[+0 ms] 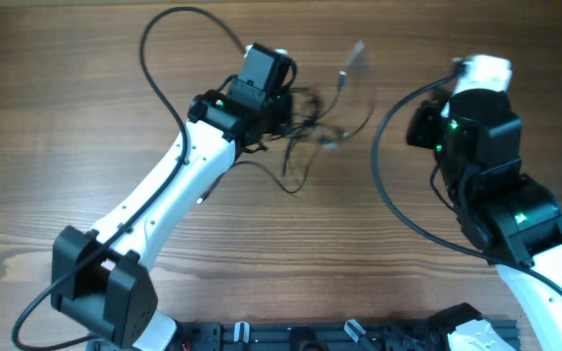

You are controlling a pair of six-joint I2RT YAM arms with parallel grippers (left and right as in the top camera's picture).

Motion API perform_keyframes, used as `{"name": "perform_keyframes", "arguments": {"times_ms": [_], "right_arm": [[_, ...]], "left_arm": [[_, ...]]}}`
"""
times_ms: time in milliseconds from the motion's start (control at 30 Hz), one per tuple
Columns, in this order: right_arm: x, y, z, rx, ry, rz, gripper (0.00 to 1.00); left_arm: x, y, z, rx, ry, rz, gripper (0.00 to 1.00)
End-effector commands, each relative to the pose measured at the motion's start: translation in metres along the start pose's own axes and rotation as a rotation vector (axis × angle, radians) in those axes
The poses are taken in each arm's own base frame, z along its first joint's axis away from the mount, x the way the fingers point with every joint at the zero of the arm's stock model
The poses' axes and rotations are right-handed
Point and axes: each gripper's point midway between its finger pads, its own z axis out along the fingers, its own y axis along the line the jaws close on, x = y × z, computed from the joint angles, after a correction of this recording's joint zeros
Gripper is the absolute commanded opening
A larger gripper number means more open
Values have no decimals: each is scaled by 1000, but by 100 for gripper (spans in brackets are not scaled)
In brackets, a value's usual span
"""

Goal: Untangle cables

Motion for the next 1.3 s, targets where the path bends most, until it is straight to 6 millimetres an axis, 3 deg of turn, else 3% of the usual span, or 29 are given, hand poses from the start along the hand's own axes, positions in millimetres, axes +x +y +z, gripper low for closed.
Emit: {"name": "perform_keyframes", "arguments": {"times_ms": [0,67,133,267,367,400,433,500,533,567,667,733,767,833,900,1000,1100,1267], "right_arm": [[-24,-33,-12,186,-107,58,4],[-21,-31,-8,178,-90,52,4],[-8,-15,2,105,-25,33,14],[15,-3,24,68,76,6,27],[33,8,42,-20,176,15,33],[40,11,47,-60,215,28,37],[44,14,51,-96,246,38,39],[54,24,55,-195,311,39,46],[60,29,57,-240,343,35,50],[69,37,61,-293,390,43,53],[98,55,73,-384,518,65,54],[121,64,83,-426,612,81,54],[137,67,91,-439,670,92,54],[154,71,97,-455,732,104,53],[172,72,105,-458,796,117,52],[199,72,125,-442,853,129,36],[228,86,134,-531,952,185,35],[278,86,145,-491,1083,214,33]], "left_arm": [[-8,64,-5,-348,-96,-113,4],[-4,57,-2,-302,-72,-128,4],[6,32,4,-158,-1,-107,4],[17,-21,4,150,86,67,8],[23,-35,1,256,116,118,9],[26,-43,-3,324,128,163,19],[26,-44,-4,346,131,170,45],[23,-38,-2,336,128,153,73],[21,-33,-2,329,128,129,98],[17,-28,0,318,127,75,100],[17,-25,11,308,141,27,74],[30,-32,25,305,186,42,54],[41,-39,36,304,222,58,33],[54,-44,48,295,265,71,15],[68,-38,62,252,311,77,12],[86,-33,79,224,378,74,7],[96,-29,91,205,412,74,23],[95,-19,100,139,395,85,28]]}}
